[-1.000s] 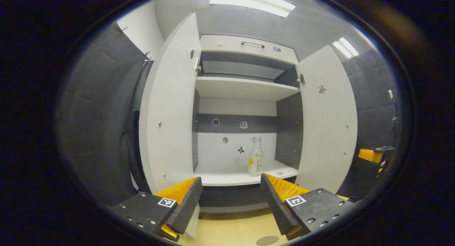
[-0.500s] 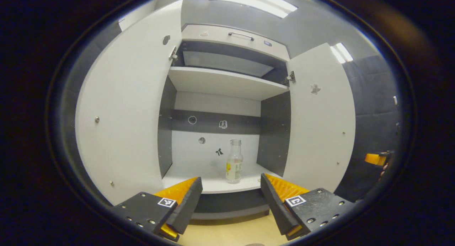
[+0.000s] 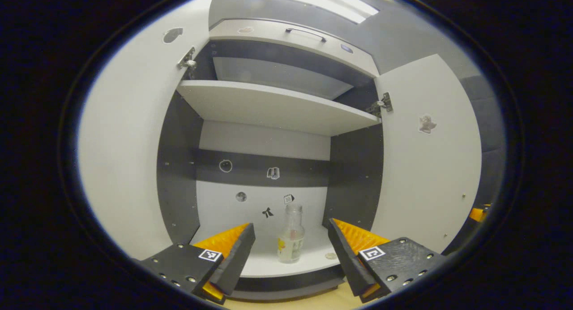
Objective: Grasp the bottle in the cabinet with the left hand and place it on the coaster, then close the right door with the right hand and the left door with the left hand.
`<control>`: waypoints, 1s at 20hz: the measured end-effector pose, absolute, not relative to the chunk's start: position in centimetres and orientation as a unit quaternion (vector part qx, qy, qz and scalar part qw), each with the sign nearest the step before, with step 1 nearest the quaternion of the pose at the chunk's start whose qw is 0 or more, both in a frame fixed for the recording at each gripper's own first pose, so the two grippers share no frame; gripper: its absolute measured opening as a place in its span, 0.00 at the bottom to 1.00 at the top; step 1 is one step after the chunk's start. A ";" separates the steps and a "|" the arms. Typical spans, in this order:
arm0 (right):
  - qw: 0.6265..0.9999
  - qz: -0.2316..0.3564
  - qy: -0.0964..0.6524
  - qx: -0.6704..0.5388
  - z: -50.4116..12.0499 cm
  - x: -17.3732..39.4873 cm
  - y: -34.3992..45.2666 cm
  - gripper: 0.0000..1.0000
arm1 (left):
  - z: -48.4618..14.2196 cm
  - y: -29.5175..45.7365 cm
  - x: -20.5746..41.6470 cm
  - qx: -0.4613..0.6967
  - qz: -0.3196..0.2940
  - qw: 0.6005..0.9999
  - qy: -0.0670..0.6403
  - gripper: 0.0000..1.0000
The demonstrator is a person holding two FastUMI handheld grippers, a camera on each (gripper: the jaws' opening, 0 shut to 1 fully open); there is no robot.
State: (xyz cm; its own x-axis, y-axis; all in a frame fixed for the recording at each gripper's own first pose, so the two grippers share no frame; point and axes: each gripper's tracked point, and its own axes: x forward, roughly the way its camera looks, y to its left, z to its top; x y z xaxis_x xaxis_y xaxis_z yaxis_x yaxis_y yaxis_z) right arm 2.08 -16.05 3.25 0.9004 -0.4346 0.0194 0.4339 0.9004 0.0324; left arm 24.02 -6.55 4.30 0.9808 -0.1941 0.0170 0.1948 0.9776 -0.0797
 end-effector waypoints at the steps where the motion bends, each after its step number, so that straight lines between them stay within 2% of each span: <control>1: 0.975 -0.223 -0.013 0.013 3.0 2.4 -16.2 0.96 | 4.3 -6.8 25.2 -0.033 -0.096 0.995 -0.006 0.95; 3: 0.974 -0.227 -0.015 0.012 3.0 3.0 -16.4 1.00 | 3.9 -7.5 27.5 -0.022 -0.100 0.995 -0.001 0.95; 4: 0.973 -0.230 -0.017 0.012 3.1 3.2 -16.7 0.96 | 3.7 -8.0 28.6 -0.017 -0.103 0.995 -0.001 0.95; 11: 0.962 -0.274 -0.015 0.010 2.2 3.5 -19.6 1.00 | 0.2 -9.6 35.2 -0.012 -0.101 0.995 0.025 0.95; 12: 0.960 -0.279 -0.016 0.005 2.1 3.4 -20.0 0.96 | -0.2 -9.9 35.7 -0.019 -0.104 0.994 0.029 0.95; 13: 0.959 -0.284 -0.015 0.002 2.0 3.6 -20.2 1.00 | -0.7 -10.0 36.3 -0.021 -0.106 0.994 0.031 0.95; 14: 0.958 -0.288 -0.013 0.003 1.9 3.8 -20.5 0.96 | -1.2 -10.1 37.0 -0.018 -0.107 0.993 0.035 0.95; 17: 0.954 -0.299 -0.010 0.019 1.2 3.9 -21.5 0.96 | -1.9 -10.9 38.8 -0.007 -0.109 0.993 0.042 0.95; 18: 0.953 -0.303 -0.010 0.027 1.1 3.9 -21.8 1.00 | -2.0 -11.1 39.1 -0.008 -0.108 0.993 0.044 0.93; 20: 0.950 -0.311 -0.011 0.039 0.9 3.7 -22.3 0.96 | -2.9 -11.2 40.1 -0.011 -0.108 0.993 0.051 0.93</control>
